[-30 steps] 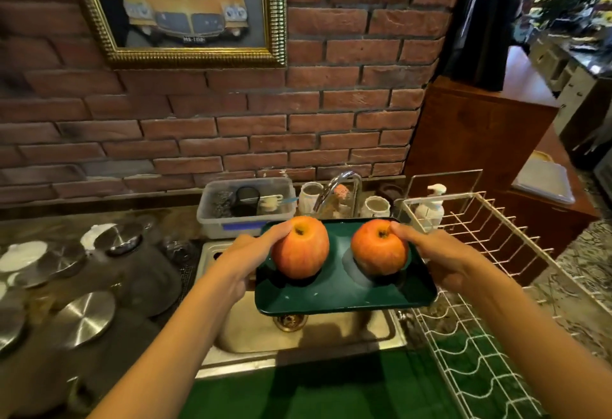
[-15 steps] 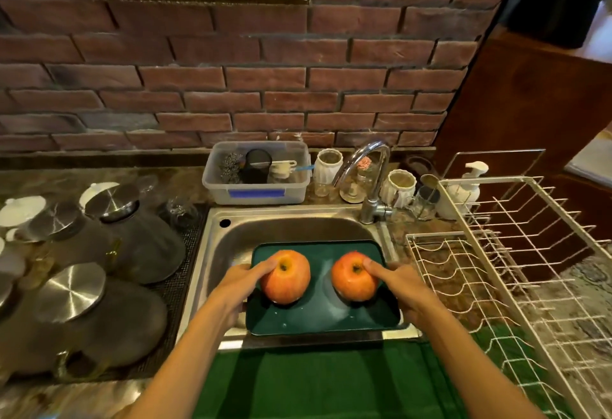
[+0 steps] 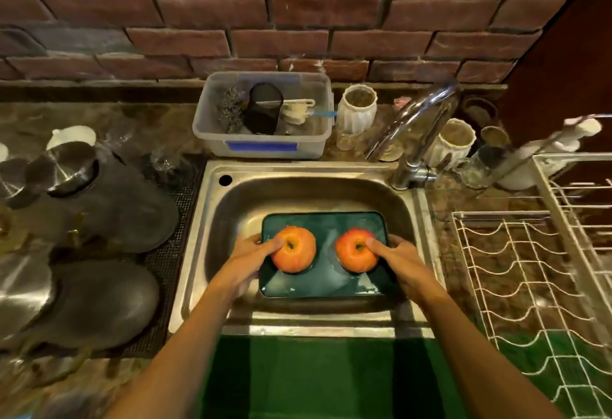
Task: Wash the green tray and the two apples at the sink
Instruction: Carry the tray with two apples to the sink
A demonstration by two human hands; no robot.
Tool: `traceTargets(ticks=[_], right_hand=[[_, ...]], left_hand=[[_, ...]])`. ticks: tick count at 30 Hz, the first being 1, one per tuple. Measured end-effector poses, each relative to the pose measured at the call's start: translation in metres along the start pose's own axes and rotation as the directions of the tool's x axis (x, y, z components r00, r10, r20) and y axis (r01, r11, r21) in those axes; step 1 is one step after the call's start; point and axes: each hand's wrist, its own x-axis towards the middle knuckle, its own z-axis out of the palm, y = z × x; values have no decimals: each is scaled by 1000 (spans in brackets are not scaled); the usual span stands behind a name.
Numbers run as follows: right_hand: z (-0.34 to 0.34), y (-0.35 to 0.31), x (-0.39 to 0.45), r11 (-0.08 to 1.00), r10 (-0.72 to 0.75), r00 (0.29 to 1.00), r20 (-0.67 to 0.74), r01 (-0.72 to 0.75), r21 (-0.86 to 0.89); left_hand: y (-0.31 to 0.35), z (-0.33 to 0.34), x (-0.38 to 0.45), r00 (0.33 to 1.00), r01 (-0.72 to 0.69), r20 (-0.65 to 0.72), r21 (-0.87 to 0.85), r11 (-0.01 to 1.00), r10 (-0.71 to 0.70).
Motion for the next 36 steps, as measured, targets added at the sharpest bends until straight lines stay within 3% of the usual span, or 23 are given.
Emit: traceTargets(ticks=[7,21,30,36], right_hand=[[4,11,47,999,47,997,55,-48,5],[8,43,97,980,117,992,48,-124,155],[12,49,102,969,174,984,34,-178,171],[17,47,96,977,200,979,-46,-196,82]], left_hand=[[-15,2,55,995,103,10,9,995,-103],[-25,12,114,990,136,49,-81,987,-133],[-31,6,123,990,138,45,-36,990,-137],[-36,11,121,994,85,-59,-31,996,-87]])
